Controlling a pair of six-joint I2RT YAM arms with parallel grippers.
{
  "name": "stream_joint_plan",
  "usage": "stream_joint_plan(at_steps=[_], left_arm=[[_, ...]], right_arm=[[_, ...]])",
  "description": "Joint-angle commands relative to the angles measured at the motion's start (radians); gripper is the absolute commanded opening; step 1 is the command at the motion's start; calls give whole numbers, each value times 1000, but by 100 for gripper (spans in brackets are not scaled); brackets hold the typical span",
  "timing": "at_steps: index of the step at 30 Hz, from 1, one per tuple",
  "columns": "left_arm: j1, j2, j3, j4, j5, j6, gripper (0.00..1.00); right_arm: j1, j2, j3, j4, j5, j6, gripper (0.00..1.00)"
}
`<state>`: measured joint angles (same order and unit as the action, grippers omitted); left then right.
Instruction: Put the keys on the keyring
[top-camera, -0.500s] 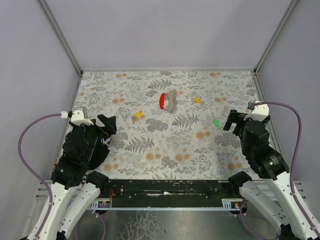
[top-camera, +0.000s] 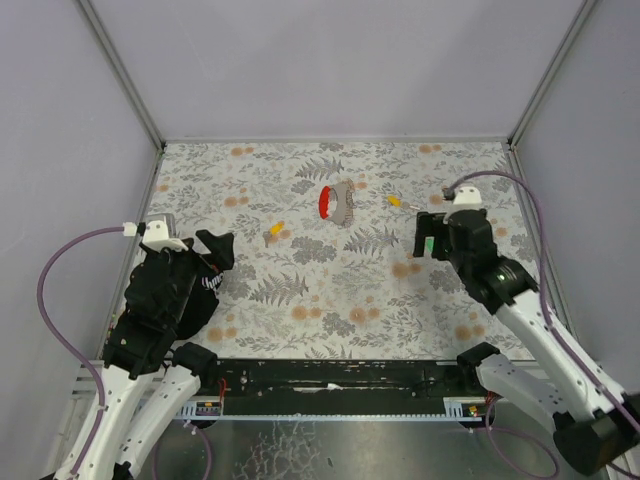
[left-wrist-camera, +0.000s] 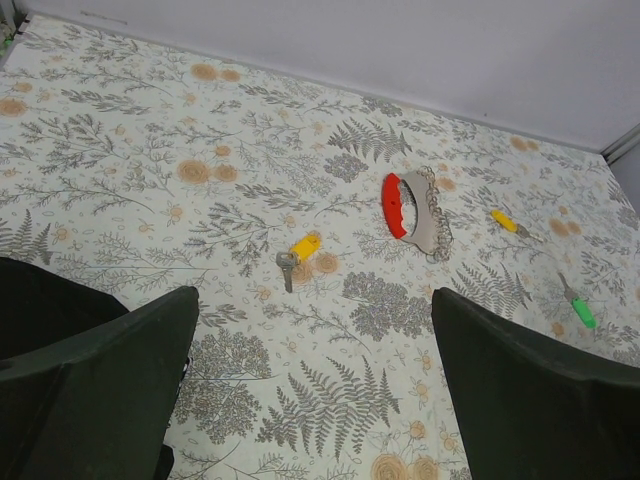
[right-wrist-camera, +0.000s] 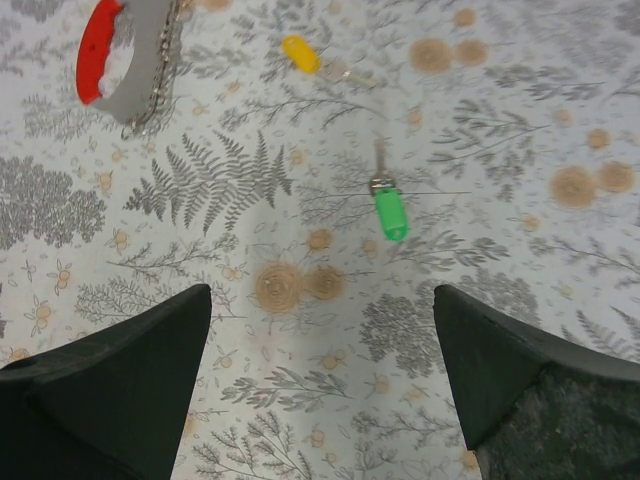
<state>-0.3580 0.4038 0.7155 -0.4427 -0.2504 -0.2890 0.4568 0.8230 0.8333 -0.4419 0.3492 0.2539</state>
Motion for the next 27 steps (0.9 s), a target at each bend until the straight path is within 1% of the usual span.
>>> stream_joint_plan(at_steps=[1,6,9,15,19,23,27], left_arm=[[7,1,-7,44,28,27,100],[8,-7,-8,41,52,38,100],[7,-16,-10,41,56,43,100],[7,-14,-13,44,61,47,100],[7,-5,-14,44,75,48,100],[7,-3,-13,45,74,51,100],[8,7,-14,47,82,53,100]], right_arm=[[1,170,51,143,-154,13,99],[1,432,88,337,-255,42,99],[1,599,151,421,-301,66,99],[1,904,303,536,-302,116,99],[3,1077,440,553,-286,157,99],[12,1197,561,536,-272,186,99],[43,1310,701,447,-210,181,99]])
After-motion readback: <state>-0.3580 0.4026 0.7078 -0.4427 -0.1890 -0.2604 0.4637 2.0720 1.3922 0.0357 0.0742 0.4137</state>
